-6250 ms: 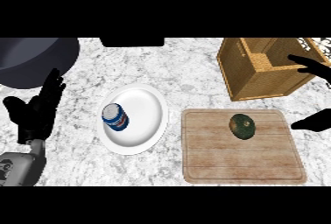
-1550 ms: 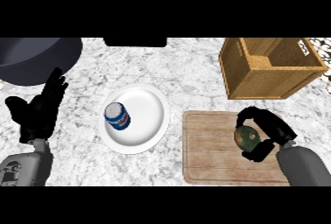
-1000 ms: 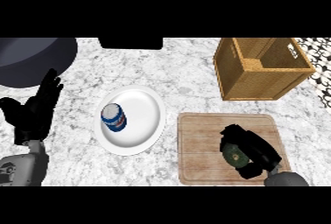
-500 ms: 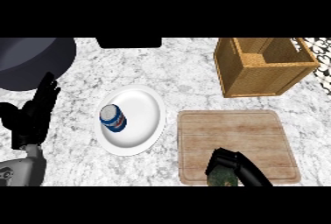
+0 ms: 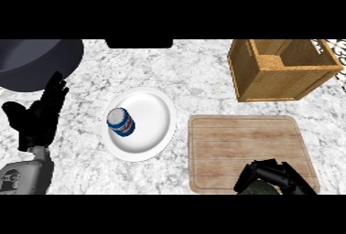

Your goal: Pick the squash from the cutting board and place it in the basket

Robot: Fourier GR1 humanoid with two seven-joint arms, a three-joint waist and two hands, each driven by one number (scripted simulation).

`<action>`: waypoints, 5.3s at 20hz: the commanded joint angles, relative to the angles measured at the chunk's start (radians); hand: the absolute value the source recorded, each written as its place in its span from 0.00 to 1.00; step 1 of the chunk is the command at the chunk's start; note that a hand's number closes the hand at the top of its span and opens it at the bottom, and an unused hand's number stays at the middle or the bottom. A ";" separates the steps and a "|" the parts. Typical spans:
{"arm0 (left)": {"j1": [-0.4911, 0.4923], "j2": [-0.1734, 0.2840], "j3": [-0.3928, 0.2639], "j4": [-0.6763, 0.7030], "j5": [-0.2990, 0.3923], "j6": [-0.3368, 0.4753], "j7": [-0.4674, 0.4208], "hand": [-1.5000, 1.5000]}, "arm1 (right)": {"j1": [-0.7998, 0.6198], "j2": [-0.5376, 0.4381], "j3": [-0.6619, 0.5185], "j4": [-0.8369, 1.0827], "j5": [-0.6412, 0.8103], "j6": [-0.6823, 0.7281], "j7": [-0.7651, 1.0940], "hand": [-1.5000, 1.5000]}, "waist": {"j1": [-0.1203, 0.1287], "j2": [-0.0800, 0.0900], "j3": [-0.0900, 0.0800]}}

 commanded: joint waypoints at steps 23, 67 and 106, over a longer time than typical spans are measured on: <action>-0.013 0.020 0.032 0.051 0.009 -0.033 -0.023 0.50 | -0.900 -0.102 -0.174 0.456 0.040 -0.257 0.542 1.00 | 0.024 0.006 0.002; -0.012 -0.011 0.014 0.049 -0.022 -0.018 -0.046 0.50 | -1.334 -0.422 -0.123 1.543 0.559 -0.600 -0.149 1.00 | 0.034 0.008 0.002; -0.039 -0.039 -0.036 -0.044 -0.033 -0.017 0.037 0.50 | -1.418 -0.418 -0.125 1.998 0.708 -0.729 -0.235 1.00 | 0.073 0.023 0.004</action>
